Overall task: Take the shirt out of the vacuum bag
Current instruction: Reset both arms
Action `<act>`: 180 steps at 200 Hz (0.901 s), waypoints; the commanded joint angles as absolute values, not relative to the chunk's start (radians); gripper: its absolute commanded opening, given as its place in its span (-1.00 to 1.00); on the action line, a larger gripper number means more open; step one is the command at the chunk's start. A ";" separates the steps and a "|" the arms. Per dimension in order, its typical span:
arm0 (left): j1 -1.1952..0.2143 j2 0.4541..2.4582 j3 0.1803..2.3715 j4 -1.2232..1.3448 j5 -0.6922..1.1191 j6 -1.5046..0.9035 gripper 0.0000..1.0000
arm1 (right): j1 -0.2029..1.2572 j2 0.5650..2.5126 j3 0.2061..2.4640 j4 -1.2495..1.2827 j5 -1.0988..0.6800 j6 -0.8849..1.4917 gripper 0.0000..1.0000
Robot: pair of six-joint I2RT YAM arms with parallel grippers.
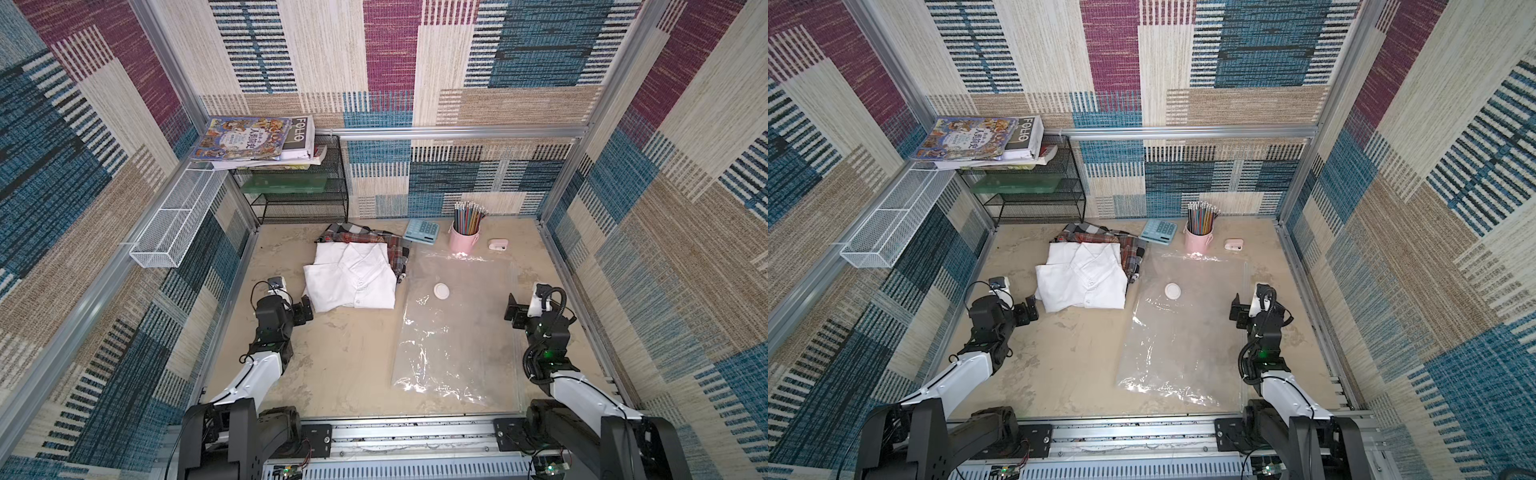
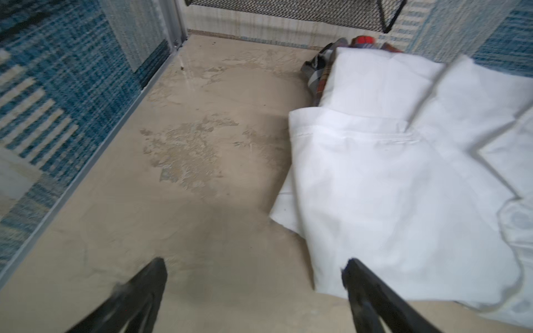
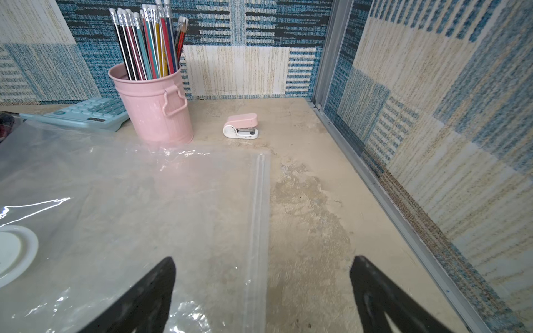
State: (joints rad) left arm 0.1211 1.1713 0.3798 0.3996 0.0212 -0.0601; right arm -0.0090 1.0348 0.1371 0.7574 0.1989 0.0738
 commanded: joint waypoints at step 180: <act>0.089 1.523 0.487 0.655 0.249 0.031 0.99 | 0.000 1.473 0.278 1.068 0.176 0.048 0.91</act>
